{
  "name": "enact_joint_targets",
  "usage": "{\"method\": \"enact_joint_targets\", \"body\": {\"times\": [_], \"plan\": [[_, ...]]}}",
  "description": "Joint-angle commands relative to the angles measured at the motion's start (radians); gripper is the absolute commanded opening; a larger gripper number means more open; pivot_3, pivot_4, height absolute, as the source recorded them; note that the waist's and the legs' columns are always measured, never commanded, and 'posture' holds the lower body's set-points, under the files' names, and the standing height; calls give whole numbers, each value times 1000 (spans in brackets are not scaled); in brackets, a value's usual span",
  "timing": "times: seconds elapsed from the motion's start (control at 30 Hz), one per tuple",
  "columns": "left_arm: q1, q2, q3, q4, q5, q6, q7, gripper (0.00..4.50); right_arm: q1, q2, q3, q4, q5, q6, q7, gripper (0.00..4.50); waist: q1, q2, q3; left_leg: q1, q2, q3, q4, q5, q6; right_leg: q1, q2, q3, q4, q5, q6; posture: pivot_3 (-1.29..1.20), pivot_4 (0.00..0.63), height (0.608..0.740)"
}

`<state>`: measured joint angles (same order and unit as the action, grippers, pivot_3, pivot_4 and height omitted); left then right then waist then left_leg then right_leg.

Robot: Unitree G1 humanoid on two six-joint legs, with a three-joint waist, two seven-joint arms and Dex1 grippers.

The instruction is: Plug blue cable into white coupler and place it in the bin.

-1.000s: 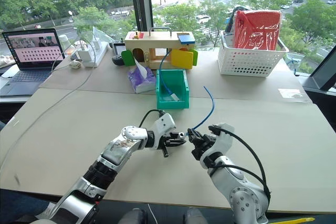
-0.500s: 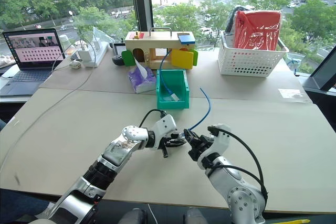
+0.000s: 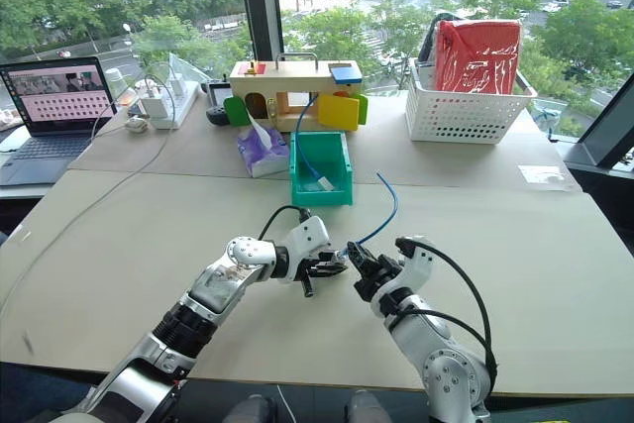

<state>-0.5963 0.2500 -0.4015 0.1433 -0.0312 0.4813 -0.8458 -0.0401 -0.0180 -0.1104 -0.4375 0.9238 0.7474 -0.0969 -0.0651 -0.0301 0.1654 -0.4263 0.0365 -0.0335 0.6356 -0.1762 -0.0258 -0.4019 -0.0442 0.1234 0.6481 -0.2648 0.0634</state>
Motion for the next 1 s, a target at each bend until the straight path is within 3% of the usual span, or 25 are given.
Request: {"method": "enact_joint_targets", "body": {"times": [0.03,0.3,0.4,0.6,1.0], "plan": [[-19,-7,-8,-23,6,-16,-2,666,3,-1,-9,37,-28,-11,-3,0,0,0,0,0,0,0,0,0,0,0,0,0,0,0,0,0,150,733],[-15,-9,-12,-32,9,-10,-2,666,-3,-15,18,39,-51,-4,9,0,-2,0,0,0,0,0,0,0,0,0,0,0,0,0,0,0,150,733],[-24,-13,-3,-50,-13,90,-6,666,-10,-88,106,-7,-141,28,23,0,-3,0,0,1,0,0,0,0,0,0,0,0,0,0,0,0,150,733],[-51,-5,-4,-124,-35,278,-5,666,-10,-127,173,-27,-220,41,24,0,-5,0,0,1,0,0,-2,0,0,0,0,0,0,-1,0,0,150,733],[-101,-24,0,-191,-74,471,33,666,7,-122,209,-19,-192,158,66,0,-5,0,-1,1,0,0,-2,0,0,0,0,0,0,-1,0,0,150,733]]}}
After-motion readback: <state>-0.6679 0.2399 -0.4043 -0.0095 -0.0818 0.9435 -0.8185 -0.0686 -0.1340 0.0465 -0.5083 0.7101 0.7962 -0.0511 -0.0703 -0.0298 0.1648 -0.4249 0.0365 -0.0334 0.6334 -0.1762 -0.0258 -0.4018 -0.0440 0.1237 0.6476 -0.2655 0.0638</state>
